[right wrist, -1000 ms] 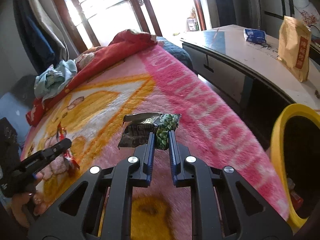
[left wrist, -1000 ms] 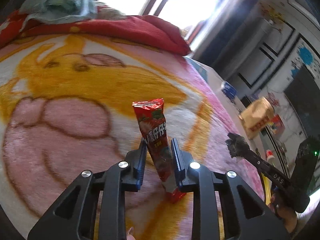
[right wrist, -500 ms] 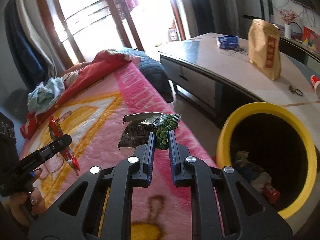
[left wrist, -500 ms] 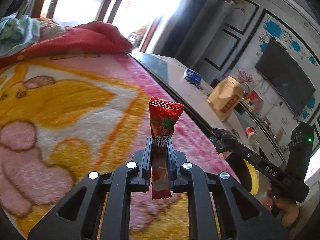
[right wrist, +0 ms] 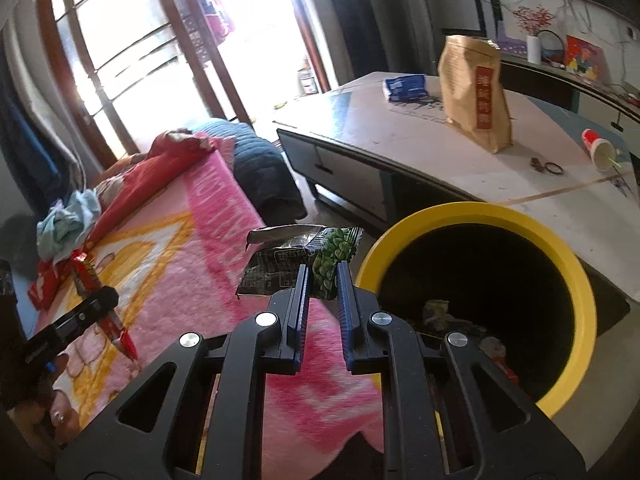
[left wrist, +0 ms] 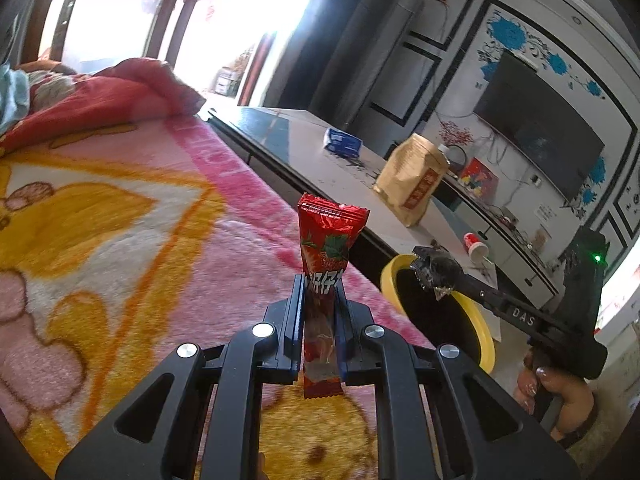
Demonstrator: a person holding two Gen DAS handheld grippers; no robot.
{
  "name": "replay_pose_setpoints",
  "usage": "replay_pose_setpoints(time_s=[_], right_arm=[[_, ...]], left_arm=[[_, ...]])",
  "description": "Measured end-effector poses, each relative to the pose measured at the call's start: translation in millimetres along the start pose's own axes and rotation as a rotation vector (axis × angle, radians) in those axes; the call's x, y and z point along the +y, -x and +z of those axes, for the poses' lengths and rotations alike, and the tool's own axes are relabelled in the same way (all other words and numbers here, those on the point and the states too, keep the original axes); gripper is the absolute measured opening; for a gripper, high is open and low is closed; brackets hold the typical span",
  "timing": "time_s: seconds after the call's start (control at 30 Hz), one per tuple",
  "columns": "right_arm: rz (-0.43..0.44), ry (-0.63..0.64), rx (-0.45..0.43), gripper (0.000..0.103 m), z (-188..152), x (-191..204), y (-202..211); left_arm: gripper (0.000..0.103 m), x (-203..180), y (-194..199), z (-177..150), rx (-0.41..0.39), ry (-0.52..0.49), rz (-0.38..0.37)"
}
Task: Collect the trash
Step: 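Carry the red wrapper and green pea bag over the bin with both grippers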
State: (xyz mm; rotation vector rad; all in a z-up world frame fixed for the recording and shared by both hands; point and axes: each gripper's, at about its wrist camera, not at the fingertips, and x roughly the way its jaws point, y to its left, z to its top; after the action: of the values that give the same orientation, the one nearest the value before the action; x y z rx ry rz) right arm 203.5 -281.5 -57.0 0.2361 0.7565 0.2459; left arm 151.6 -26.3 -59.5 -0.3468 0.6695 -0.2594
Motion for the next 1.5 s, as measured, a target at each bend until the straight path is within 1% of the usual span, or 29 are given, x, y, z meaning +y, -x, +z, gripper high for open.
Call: replay_pose_setpoints(time_s=[0.57,0.87,1.2,1.33,1.5], right_arm=[[-0.120,-0.081,-0.050,0.009,2.4,-49.6,26.4],[-0.197,-0.133,-0.068,0.009,0.1,-78.6,39.1],[-0.278,-0.171,-0.041,0.009,-7.2,-108.5,42.9],[-0.305,-0.187,-0.033,0.009,-10.5,-118.0,44.0],[-0.331,-0.200,-0.019,0.010,-15.7,-128.2,44.4]], left_arm=[[0.013,-53.0,-19.5,-4.3,0.030,-0.111,-0.100],[0.013,-86.9,-32.6,-6.3,0.047,-0.190,-0.157],[0.013,-122.5,-49.5,-9.6,0.061,-0.274,-0.210],[0.013,-136.6,-57.9,-11.7,0.064,-0.323,-0.222],[0.013,-152.4,-71.9,-13.1,0.091,-0.361,-0.244]])
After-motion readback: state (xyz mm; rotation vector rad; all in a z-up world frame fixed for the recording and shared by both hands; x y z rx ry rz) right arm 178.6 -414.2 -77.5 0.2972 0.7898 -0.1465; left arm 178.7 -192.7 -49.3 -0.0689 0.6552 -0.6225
